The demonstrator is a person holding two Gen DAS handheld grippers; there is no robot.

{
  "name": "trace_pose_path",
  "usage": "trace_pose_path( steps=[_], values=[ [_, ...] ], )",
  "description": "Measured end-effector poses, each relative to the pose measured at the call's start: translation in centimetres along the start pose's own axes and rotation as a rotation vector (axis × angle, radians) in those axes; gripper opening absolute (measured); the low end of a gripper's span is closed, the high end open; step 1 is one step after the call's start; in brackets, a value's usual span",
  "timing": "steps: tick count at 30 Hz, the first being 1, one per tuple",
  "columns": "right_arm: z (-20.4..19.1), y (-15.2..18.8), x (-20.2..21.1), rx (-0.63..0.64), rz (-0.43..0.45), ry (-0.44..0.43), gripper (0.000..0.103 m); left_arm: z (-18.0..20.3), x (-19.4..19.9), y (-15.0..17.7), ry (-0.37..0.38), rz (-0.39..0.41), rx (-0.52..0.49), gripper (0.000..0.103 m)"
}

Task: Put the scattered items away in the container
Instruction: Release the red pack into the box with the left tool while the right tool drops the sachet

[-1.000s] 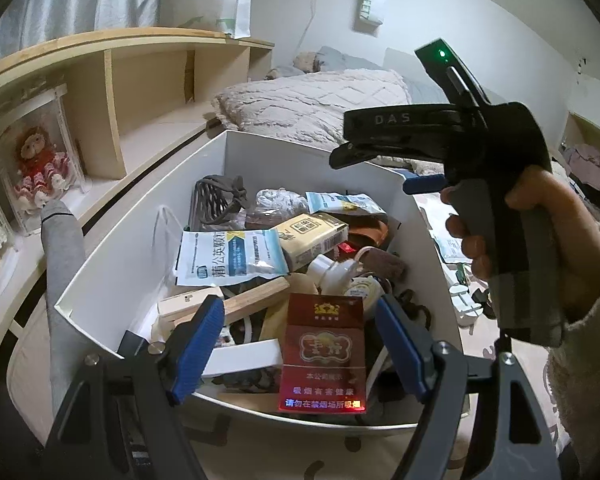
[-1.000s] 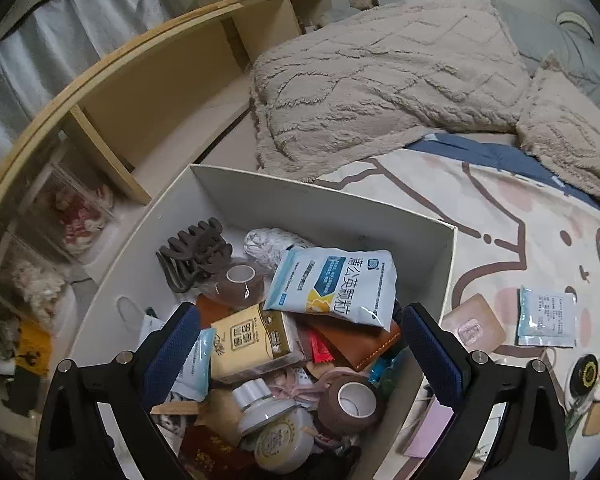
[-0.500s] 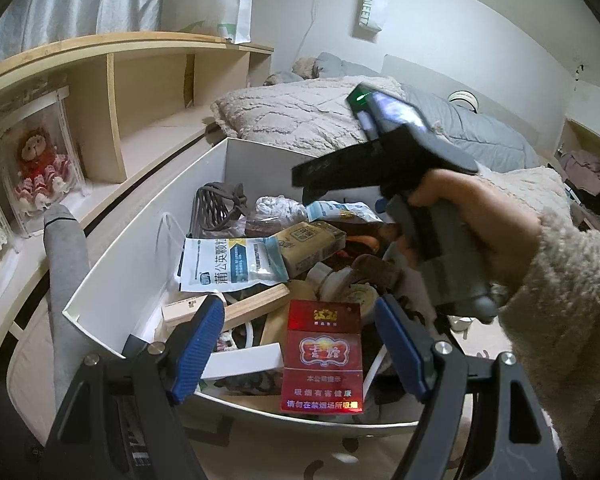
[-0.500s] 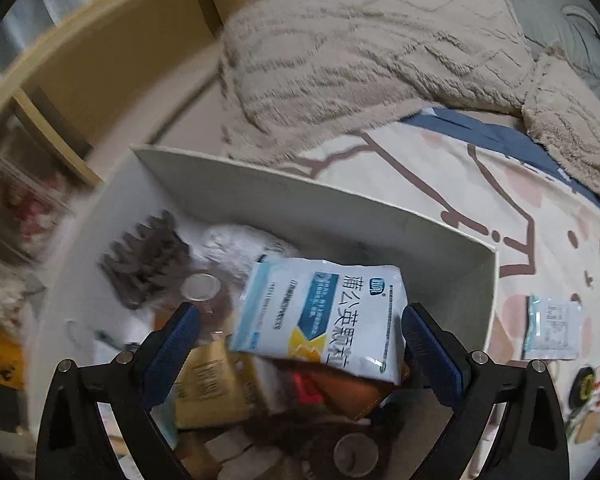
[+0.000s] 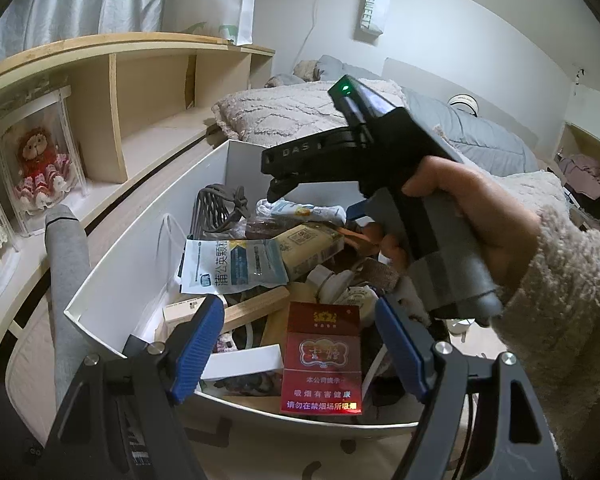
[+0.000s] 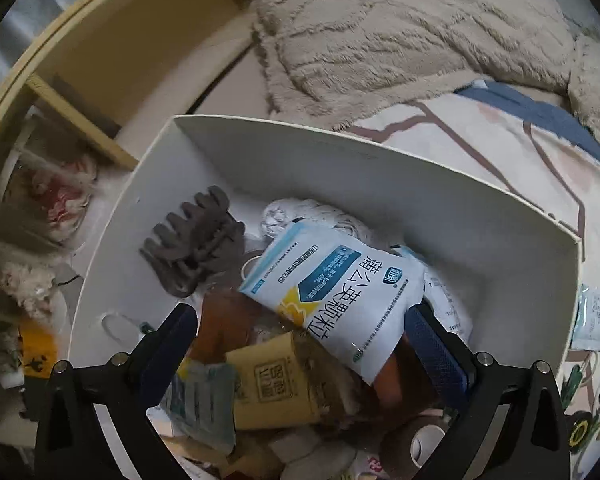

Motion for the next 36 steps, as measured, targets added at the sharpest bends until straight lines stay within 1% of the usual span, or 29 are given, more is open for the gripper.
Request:
trace_pose_path(
  steps=[4, 6, 9, 12, 14, 18, 21, 23, 25, 26, 27, 29, 30, 31, 33, 34, 36],
  values=[
    [0.7, 0.9, 1.1, -0.001, 0.018, -0.019, 0.103, 0.0, 0.0, 0.0, -0.001, 0.001, 0.001, 0.078],
    [1.7, 1.0, 1.7, -0.018, 0.041, -0.038, 0.103, 0.1, 0.0, 0.0, 0.001, 0.0, 0.0, 0.078],
    [2.3, 0.9, 2.2, -0.037, 0.069, -0.1, 0.103, 0.0, 0.0, 0.0, 0.001, 0.002, 0.001, 0.078],
    [2.2, 0.4, 2.2, -0.045, 0.058, -0.157, 0.103, -0.1, 0.0, -0.1, 0.001, 0.007, 0.006, 0.078],
    [1.7, 0.1, 2.0, -0.045, 0.054, -0.153, 0.103, -0.1, 0.0, -0.1, -0.002, 0.006, 0.01, 0.078],
    [1.3, -0.7, 0.9, -0.06, 0.064, -0.107, 0.103, -0.3, 0.1, -0.1, -0.006, 0.009, 0.011, 0.078],
    [1.0, -1.3, -0.5, -0.076, 0.031, -0.114, 0.103, -0.4, 0.2, -0.1, -0.006, 0.01, 0.014, 0.078],
    [0.3, -1.5, -0.8, -0.059, 0.026, -0.15, 0.103, -0.4, 0.2, -0.2, -0.005, 0.012, 0.013, 0.078],
    [-0.5, -1.7, -0.2, -0.028, 0.06, -0.223, 0.103, -0.5, 0.3, -0.2, -0.006, 0.014, 0.013, 0.078],
    [-1.0, -1.7, 0.2, -0.012, 0.074, -0.244, 0.103, -0.5, 0.3, -0.2, -0.007, 0.015, 0.014, 0.078],
    [-1.3, -1.7, 0.6, -0.001, 0.085, -0.246, 0.103, -0.6, 0.3, -0.2, -0.008, 0.015, 0.017, 0.078],
    [-1.4, -1.7, 1.1, 0.009, 0.101, -0.194, 0.103, -0.6, 0.3, -0.2, -0.008, 0.016, 0.02, 0.078],
    [-1.4, -1.7, 1.2, 0.011, 0.104, -0.183, 0.103, -0.6, 0.4, -0.2, -0.008, 0.018, 0.021, 0.078],
    [-1.4, -1.6, 1.5, 0.013, 0.103, -0.202, 0.103, -0.6, 0.4, -0.2, -0.007, 0.02, 0.022, 0.078],
    [-1.5, -1.5, 1.9, 0.024, 0.089, -0.28, 0.103, -0.7, 0.5, -0.2, -0.006, 0.023, 0.024, 0.078],
    [-1.8, -1.4, 2.0, 0.034, 0.08, -0.306, 0.103, -0.7, 0.5, -0.2, -0.006, 0.024, 0.025, 0.078],
    [-2.3, -1.2, 1.8, 0.06, 0.052, -0.313, 0.103, -0.7, 0.5, -0.2, -0.006, 0.023, 0.027, 0.078]
  ],
)
Point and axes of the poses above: each gripper's, at about its wrist camera, not at the fingertips, and x roughly against the way its jaws point, z to its right, y to its underside, the point moved 2 cm from there along -x, roughly the way its jaws point, and after that the axes turned 10 degrees about y, right-handed, at the moved point
